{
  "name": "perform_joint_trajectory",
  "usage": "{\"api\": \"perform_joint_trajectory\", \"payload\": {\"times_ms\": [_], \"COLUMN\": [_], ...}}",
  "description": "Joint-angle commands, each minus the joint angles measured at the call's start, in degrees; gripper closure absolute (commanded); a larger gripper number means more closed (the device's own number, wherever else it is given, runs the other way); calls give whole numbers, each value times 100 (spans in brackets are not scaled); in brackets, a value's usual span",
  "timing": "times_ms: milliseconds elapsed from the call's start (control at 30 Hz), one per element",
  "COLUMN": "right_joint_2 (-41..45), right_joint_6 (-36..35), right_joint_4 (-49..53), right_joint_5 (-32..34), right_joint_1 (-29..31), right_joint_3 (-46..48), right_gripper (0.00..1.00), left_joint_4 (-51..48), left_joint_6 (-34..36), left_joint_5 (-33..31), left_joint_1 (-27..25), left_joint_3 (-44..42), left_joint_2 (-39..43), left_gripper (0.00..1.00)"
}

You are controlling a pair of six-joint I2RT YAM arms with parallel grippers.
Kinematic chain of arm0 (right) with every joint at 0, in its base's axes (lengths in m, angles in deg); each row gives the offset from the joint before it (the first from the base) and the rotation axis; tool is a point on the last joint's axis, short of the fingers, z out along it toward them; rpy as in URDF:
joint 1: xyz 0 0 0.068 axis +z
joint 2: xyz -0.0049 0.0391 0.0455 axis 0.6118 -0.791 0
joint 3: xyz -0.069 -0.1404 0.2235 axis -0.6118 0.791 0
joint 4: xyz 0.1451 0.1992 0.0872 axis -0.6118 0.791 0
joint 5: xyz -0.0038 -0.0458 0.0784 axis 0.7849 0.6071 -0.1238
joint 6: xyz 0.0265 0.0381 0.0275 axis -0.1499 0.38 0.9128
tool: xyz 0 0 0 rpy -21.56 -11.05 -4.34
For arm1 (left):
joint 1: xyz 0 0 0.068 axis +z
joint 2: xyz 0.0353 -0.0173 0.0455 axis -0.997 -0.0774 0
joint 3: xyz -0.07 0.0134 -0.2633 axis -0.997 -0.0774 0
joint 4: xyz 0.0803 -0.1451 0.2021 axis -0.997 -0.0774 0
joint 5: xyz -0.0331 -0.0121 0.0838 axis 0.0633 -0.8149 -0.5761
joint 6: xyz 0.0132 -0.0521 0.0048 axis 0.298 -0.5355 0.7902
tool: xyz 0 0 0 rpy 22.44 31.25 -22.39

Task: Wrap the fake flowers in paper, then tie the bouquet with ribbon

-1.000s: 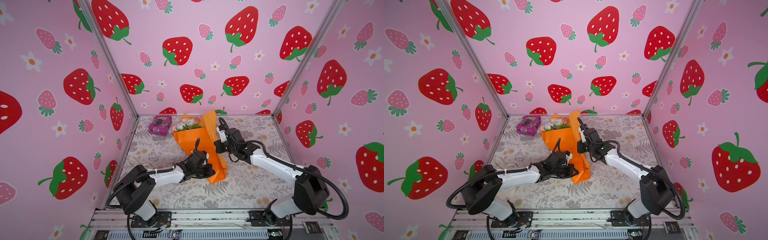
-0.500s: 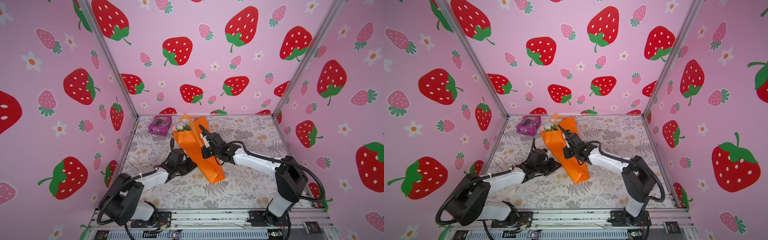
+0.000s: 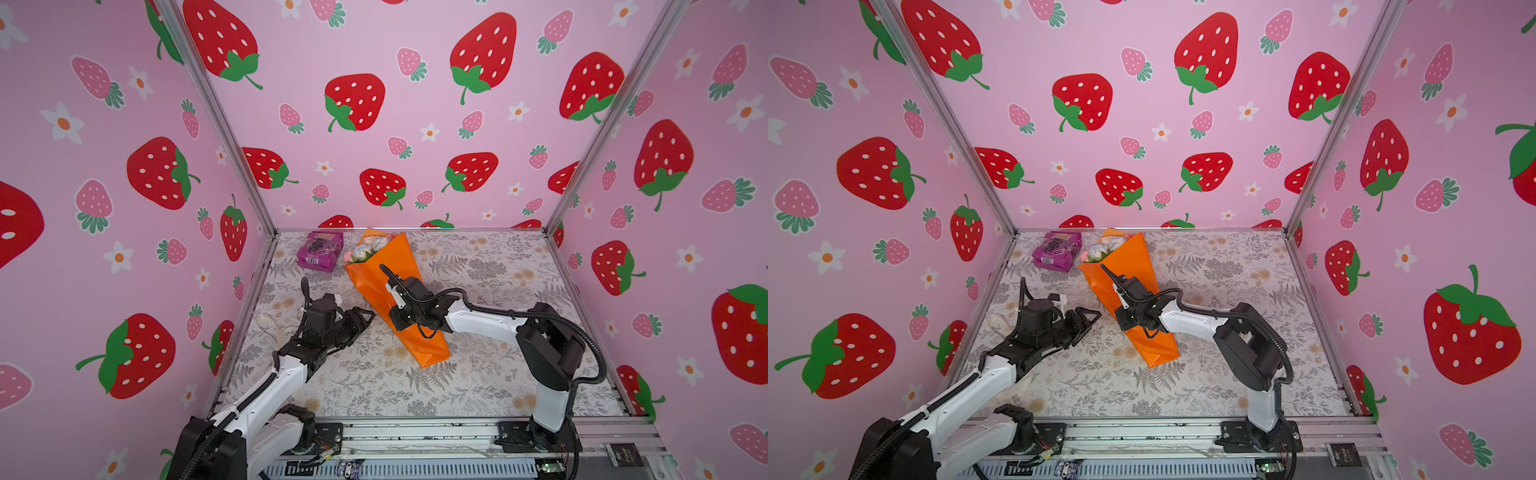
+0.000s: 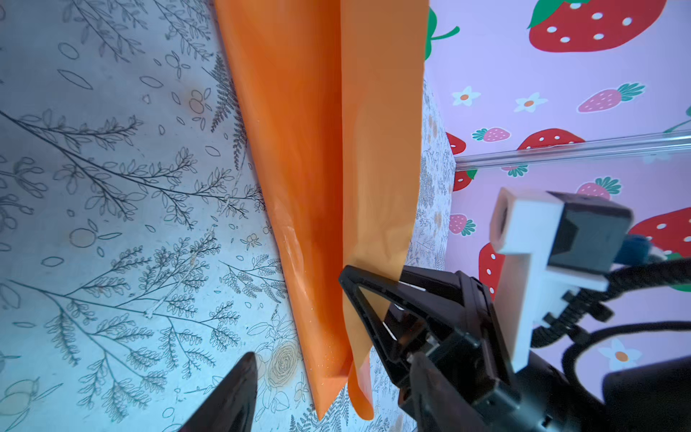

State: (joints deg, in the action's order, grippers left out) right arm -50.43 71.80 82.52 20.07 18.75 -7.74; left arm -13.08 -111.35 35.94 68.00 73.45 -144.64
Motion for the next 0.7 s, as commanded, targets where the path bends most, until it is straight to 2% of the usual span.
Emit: {"api": "perform_joint_trajectory", "payload": {"times_ms": [0, 133, 400, 533, 667], "right_joint_2": [-108, 222, 661, 996, 1642], "right_joint_6": [90, 292, 586, 759, 928], "right_joint_4": [-90, -456, -1066, -1290, -1407], "right_joint_5": [-400, -669, -1411, -1659, -1750], "right_joint_1": [-3, -140, -559, -716, -998], "right_joint_3": [-143, 191, 939, 1182, 1696], "right_gripper": [62, 52, 50, 49, 49], "left_joint_4": [0, 423, 962, 1514, 1524], "left_joint_6": [11, -121, -165, -359, -278], "left_joint_5": [247, 366, 595, 778, 788], "left_joint_1": [52, 60, 51, -1, -80], "left_joint_3": [215, 207, 503, 558, 711], "left_joint_2": [-204, -513, -1331, -1921, -2307], "left_gripper": [28, 23, 19, 23, 29]}}
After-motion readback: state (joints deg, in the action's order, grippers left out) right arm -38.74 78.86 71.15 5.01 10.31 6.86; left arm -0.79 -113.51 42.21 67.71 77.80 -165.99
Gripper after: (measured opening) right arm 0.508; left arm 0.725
